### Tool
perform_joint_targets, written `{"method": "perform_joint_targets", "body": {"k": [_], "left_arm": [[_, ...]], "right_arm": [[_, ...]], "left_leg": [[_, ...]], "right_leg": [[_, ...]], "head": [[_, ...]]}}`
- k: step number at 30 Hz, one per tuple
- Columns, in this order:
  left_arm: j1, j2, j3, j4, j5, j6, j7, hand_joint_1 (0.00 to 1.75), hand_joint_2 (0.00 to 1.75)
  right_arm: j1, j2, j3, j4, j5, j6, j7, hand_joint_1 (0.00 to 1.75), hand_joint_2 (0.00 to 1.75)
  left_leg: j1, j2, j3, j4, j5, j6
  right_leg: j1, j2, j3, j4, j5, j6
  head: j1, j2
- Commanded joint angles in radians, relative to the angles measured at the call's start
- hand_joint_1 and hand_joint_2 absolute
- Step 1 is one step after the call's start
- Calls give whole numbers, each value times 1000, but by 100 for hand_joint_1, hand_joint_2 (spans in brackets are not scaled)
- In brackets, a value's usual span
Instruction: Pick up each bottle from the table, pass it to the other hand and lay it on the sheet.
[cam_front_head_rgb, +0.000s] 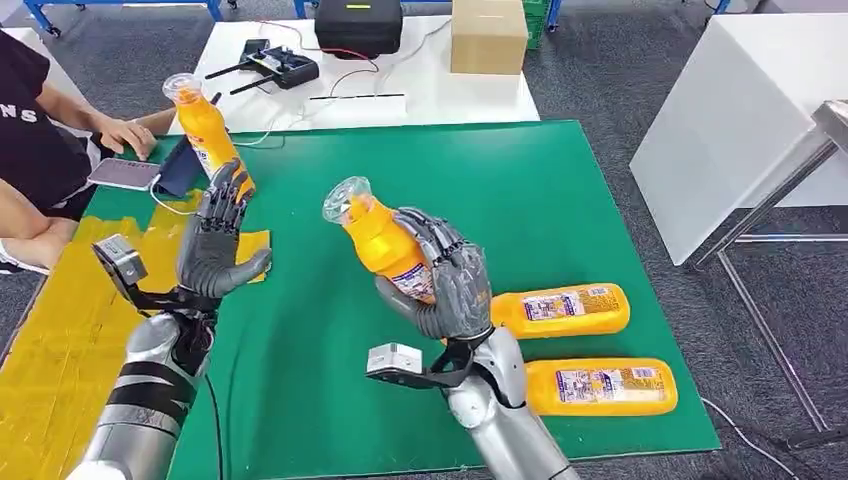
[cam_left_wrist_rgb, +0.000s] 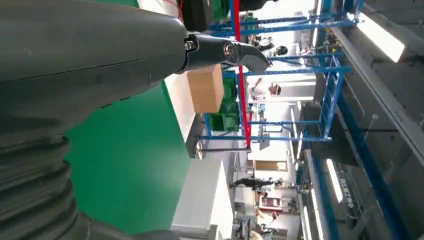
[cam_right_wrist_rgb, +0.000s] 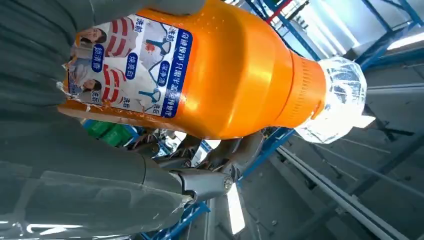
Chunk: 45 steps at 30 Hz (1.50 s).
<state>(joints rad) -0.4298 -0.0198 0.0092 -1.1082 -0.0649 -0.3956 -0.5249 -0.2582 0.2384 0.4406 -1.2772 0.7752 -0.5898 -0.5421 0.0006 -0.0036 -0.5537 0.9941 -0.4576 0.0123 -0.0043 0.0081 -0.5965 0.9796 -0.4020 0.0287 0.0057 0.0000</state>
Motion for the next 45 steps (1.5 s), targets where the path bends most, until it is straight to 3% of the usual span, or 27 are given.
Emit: {"method": "perform_joint_targets", "body": {"k": [1, 7, 29, 45], "left_arm": [[-19, 20, -49, 26, 24, -21, -5, 0, 175], [-34, 11, -106, 53, 28, -9, -10, 0, 175], [-106, -16, -234, 118, 57, -33, -24, 0, 175], [-82, 5, -218, 108, 88, -40, -37, 0, 175]], "right_arm": [[-55, -13, 0, 65, -20, 17, -8, 175, 175], [-77, 7, 31, 105, -72, 71, -43, 175, 175], [-141, 76, 146, 215, -49, -23, -94, 175, 175], [-160, 58, 146, 237, -24, -90, -87, 175, 175]], "left_leg": [[2, 1, 3, 0, -2, -1], [0, 0, 1, 0, 0, -1], [1, -1, 2, 1, -1, -1], [0, -1, 1, 0, 0, 0]], "right_leg": [[2, 0, 4, -1, -1, 0], [1, -1, 2, 0, 0, 0], [2, -2, 2, 0, -1, -1], [1, -1, 1, -1, 0, 0]], "head": [[0, 0], [0, 0], [0, 0], [0, 0]]}}
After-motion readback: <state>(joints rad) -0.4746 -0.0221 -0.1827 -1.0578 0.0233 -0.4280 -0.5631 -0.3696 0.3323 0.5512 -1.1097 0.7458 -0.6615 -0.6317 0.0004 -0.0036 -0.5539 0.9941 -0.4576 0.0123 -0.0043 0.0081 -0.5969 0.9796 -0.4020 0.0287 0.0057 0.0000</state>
